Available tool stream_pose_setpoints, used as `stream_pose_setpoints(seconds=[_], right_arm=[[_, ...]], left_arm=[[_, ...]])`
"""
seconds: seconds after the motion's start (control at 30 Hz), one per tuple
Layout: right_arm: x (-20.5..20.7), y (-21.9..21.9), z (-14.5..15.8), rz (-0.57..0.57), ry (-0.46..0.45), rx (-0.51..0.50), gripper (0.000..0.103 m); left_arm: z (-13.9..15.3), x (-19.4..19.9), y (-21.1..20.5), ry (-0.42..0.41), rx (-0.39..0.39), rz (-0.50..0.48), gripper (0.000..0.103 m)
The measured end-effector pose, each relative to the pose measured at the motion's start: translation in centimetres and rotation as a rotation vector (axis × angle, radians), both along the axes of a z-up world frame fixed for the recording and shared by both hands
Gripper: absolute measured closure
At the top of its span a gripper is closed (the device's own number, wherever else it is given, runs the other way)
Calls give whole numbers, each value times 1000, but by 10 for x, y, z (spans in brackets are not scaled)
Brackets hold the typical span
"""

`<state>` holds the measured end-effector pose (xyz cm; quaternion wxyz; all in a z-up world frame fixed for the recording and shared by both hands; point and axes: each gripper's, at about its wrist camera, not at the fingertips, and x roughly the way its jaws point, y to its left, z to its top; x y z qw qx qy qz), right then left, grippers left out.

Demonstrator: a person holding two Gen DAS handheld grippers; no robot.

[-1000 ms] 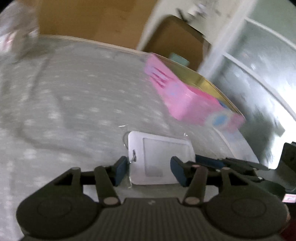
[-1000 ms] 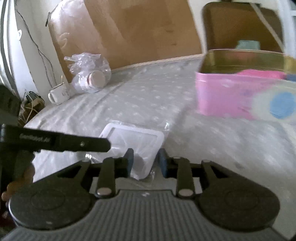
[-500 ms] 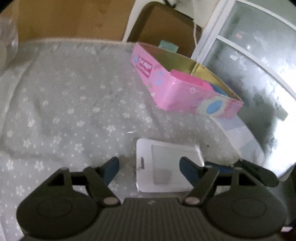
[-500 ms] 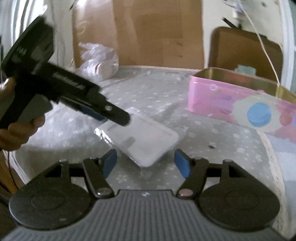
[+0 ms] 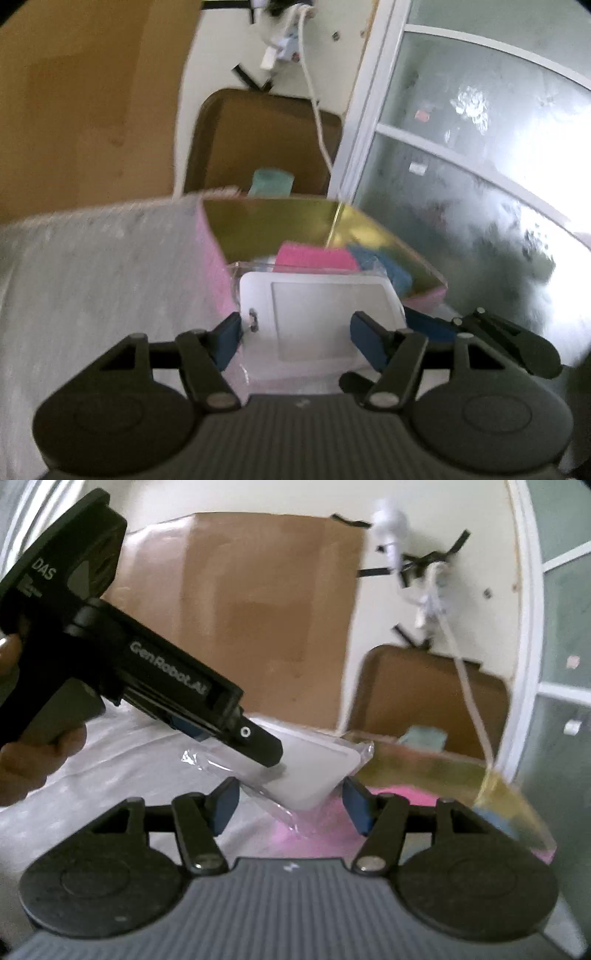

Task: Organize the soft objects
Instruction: 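Lower the white card holder into the pink tin and open the left tool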

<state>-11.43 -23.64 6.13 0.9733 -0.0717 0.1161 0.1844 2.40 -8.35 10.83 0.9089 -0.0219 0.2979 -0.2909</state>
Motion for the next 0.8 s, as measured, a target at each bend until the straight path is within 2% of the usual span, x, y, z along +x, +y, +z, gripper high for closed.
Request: stream_pose_setpoints(seconds=[0.1, 0.2, 0.3, 0.4, 0.47, 0.53, 0.6, 0.7, 0.8], right_arm=[[43, -20, 10, -42, 18, -18, 39], [93, -41, 11, -74, 116, 0, 39], [143, -51, 9, -100, 226, -8, 38], [190, -55, 4, -112, 325, -19, 38], [212, -55, 2, -165, 321, -45, 38], [210, -59, 4, -219, 273, -20, 39], [195, -76, 8, -228, 218, 108, 39], [152, -90, 7, -288, 115, 210, 39], [108, -90, 7, -312, 30, 264, 39]], left_arm=[[0, 51, -34, 43, 13, -2, 37], [-11, 95, -58, 98, 28, 20, 37], [-25, 134, -77, 141, 49, 57, 32], [-35, 162, -86, 137, 98, 110, 28], [-34, 168, -85, 108, 112, 166, 29], [-29, 162, -75, 79, 81, 185, 29], [-22, 148, -66, 34, 74, 212, 29], [-14, 119, -61, -29, 106, 234, 29], [-12, 81, -50, -76, 143, 232, 28]])
